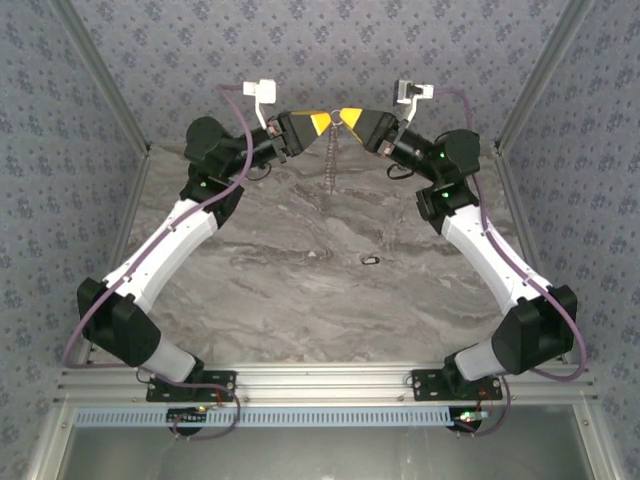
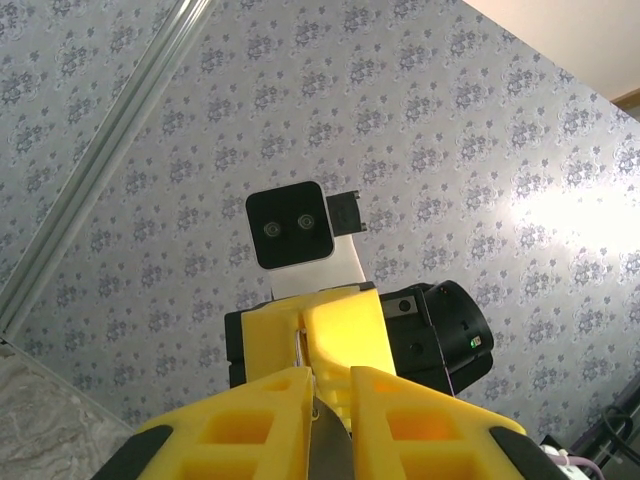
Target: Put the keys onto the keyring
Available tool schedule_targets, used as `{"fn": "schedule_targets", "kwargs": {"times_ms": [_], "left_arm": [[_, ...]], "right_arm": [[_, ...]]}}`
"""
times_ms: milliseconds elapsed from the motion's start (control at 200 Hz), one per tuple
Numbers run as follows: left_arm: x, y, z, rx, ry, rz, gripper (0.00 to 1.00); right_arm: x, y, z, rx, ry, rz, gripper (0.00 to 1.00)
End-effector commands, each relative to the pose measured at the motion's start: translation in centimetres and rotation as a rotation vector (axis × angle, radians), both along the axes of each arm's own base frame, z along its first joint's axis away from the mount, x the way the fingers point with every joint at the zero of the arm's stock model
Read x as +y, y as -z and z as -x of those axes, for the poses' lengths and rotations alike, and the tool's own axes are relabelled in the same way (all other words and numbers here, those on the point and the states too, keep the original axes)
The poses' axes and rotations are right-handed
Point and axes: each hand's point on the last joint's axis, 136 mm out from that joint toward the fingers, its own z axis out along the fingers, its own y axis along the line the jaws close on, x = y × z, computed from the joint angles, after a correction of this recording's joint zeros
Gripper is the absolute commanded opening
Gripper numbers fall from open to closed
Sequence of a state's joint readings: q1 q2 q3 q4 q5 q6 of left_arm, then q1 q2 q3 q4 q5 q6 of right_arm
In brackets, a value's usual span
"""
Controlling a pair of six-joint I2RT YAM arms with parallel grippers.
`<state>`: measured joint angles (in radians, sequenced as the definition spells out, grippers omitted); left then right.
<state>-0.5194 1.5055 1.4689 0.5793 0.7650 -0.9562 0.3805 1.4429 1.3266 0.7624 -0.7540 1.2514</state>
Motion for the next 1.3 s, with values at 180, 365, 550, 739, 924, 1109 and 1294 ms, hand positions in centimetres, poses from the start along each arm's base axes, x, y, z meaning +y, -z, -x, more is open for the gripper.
{"fn": "schedule_targets", "kwargs": {"times_ms": [180, 365, 550, 739, 924, 1109, 1294], "left_arm": [[-0.2, -1.1, 0.4, -0.033, 0.000, 0.043, 0.15], [-0.4, -0.9, 0.2, -0.027, 0.000, 0.044, 0.12], [-0.1, -0.7, -0.2, -0.019, -0.039, 0.055, 0.18], [1.1, -1.0, -0.7, -0.023, -0.116, 0.061, 0.34], [2.6, -0.5, -1.6, 0.010, -0.211, 0.070, 0.47], [2.4, 0.1, -2.1, 0.041, -0.203, 0.081, 0.50], [1.7, -0.1, -2.1, 0.048, -0.172, 0.096, 0.48]], "right_arm": [[-0.2, -2.1, 0.4, -0.054, 0.013, -0.058, 0.00], [-0.1, -2.2, 0.1, -0.052, 0.010, -0.066, 0.00], [-0.1, -2.0, -0.2, -0.043, 0.018, -0.064, 0.00], [-0.9, -1.2, -0.8, -0.020, 0.055, -0.059, 0.00], [-1.6, -1.1, -0.9, -0.014, 0.079, -0.063, 0.00], [-1.5, -1.7, -0.7, -0.024, 0.076, -0.070, 0.00], [-1.2, -1.8, -0.6, -0.024, 0.072, -0.073, 0.00]]}}
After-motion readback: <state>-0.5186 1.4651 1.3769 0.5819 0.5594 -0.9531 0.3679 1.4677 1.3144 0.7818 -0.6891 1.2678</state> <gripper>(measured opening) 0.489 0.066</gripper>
